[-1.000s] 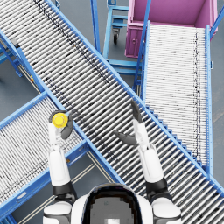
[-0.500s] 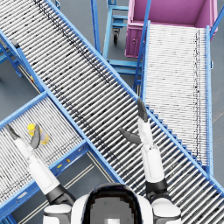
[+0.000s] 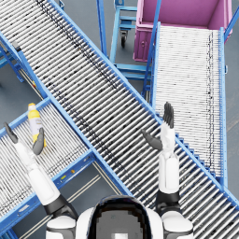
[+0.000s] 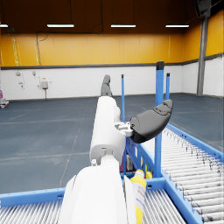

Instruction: Pick up the oil and place it on the left assembly line, put the cola on the right, and keep Sprite still

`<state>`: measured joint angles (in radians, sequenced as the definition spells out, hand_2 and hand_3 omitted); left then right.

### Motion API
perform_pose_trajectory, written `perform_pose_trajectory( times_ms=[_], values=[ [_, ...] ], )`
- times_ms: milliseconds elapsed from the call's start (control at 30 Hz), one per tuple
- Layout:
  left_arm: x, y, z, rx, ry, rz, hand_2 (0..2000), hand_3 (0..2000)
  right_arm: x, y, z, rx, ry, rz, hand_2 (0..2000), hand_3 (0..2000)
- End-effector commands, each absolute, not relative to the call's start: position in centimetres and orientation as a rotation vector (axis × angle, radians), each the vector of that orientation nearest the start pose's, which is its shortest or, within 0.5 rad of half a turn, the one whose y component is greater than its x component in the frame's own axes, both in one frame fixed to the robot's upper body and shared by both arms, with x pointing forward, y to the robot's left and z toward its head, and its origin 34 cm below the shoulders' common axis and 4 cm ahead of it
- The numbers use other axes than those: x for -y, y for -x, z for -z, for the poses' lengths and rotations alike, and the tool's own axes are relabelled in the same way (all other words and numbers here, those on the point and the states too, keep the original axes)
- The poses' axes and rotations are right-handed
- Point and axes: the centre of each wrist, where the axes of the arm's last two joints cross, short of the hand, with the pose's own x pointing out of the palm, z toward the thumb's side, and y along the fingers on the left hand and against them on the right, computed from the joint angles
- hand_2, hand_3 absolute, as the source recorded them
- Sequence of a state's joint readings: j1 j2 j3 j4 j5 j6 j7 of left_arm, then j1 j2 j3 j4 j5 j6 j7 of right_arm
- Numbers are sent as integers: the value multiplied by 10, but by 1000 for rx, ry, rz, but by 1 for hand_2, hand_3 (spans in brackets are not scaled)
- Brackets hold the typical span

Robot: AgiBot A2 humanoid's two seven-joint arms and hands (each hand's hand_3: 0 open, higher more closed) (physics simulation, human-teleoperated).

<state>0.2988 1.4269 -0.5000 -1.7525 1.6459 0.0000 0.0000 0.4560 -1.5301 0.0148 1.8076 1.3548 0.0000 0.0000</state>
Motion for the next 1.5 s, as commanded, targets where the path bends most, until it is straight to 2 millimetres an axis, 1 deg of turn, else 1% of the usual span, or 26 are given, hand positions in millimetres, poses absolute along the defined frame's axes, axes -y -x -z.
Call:
perform_pose_trajectory(
  times_ms=[33,67,100,133,200,300,400,467,500,533,567,600,733,1133,1367,1400,1500],
  values=[
    [-312,-250,-254,245,-559,1095,0,0,206,-276,-297,693,425,-1500,0,0],
    [-307,-253,-258,250,-575,1116,0,0,209,-276,-295,689,418,-1489,0,0],
    [-303,-254,-260,253,-584,1133,0,0,198,-274,-291,679,413,-1530,0,0],
    [-297,-257,-264,259,-601,1157,0,0,214,-275,-297,696,425,-1469,0,0],
    [-282,-263,-269,263,-637,1221,0,0,219,-275,-297,696,423,-1449,0,0],
    [-265,-273,-280,285,-675,1283,0,0,227,-275,-300,704,432,-1418,0,0],
    [-249,-280,-286,298,-697,1341,0,0,237,-273,-301,709,436,-1378,0,0],
    [-241,-284,-289,304,-705,1365,0,0,238,-272,-302,710,438,-1374,0,0],
    [-238,-284,-290,308,-711,1374,0,0,233,-273,-296,696,422,-1394,0,0],
    [-236,-283,-290,311,-714,1380,0,0,240,-271,-302,710,439,-1366,0,0],
    [-245,-281,-283,293,-686,1356,0,0,236,-272,-297,698,424,-1383,0,0],
    [-242,-282,-283,296,-690,1365,0,0,237,-272,-297,699,425,-1378,0,0],
    [-239,-280,-276,305,-639,1403,0,0,233,-271,-290,672,403,-1437,0,0],
    [-219,-269,-253,372,-381,1609,0,0,215,-266,-262,538,297,-1725,0,0],
    [-207,-260,-237,388,-185,1724,0,0,205,-259,-241,434,196,-1892,0,0],
    [-204,-257,-233,388,-127,1752,0,0,203,-257,-234,403,165,-1934,0,0],
    [-202,-255,-230,388,-94,1768,0,0,202,-255,-231,386,146,-1958,0,0]
  ],
)
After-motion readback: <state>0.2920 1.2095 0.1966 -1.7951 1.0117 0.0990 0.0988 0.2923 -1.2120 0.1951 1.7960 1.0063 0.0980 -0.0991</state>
